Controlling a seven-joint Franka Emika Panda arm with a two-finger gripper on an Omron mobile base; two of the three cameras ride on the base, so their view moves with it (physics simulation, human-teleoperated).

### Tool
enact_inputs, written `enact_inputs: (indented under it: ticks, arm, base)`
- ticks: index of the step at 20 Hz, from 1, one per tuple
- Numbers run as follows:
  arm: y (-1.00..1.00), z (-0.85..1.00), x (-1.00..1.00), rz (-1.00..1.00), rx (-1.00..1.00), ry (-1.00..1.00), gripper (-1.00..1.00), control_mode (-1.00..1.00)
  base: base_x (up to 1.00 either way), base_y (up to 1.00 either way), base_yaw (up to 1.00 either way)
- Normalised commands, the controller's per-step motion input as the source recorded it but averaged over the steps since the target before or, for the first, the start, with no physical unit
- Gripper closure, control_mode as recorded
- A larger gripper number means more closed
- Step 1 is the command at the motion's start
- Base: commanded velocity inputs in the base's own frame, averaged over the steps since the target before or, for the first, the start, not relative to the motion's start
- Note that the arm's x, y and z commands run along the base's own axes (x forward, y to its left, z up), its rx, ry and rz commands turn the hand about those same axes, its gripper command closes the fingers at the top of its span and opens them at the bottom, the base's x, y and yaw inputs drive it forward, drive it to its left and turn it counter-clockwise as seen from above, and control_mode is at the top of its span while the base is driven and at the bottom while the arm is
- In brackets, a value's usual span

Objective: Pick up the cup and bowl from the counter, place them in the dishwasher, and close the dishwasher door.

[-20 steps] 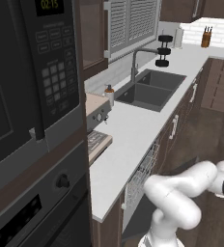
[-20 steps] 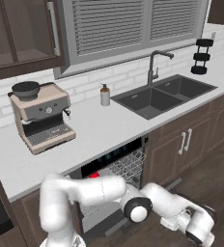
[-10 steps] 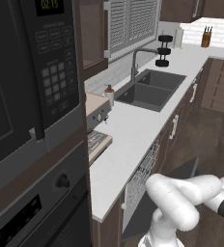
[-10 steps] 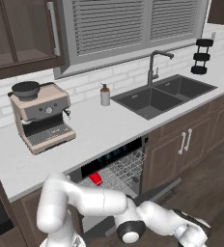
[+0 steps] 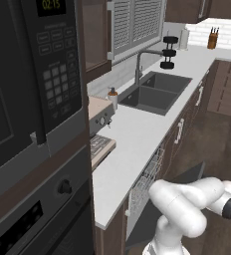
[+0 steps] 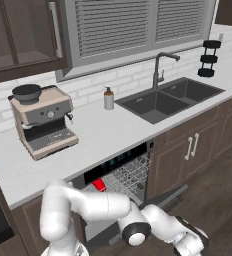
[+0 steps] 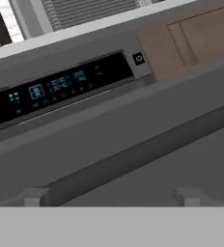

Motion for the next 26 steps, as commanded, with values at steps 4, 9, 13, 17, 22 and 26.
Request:
enact_inputs:
  ticks: [4, 9, 13, 17, 22, 26]
  arm:
    - [-0.46, -1.0, 1.0, 0.02, 0.02, -0.03, -1.0, -1.0]
    - [-0.42, -1.0, 0.82, 0.05, -0.02, -0.1, -1.0, -1.0]
    - [0.12, -0.94, 0.35, 0.13, -0.01, -0.47, -1.0, -1.0]
    - [0.86, -0.42, 0.47, 0.26, -0.02, -0.35, -1.0, -1.0]
    - [1.0, 0.31, 0.47, 0.35, 0.07, 0.34, -1.0, -1.0]
    - [1.0, 0.86, 0.52, 0.34, 0.31, -0.03, -1.0, -1.0]
  base:
    - [0.0, 0.0, 0.0]
    - [0.0, 0.0, 0.0]
    - [0.0, 0.0, 0.0]
    - [0.0, 0.0, 0.0]
    - [0.0, 0.0, 0.0]
    - [0.0, 0.0, 0.0]
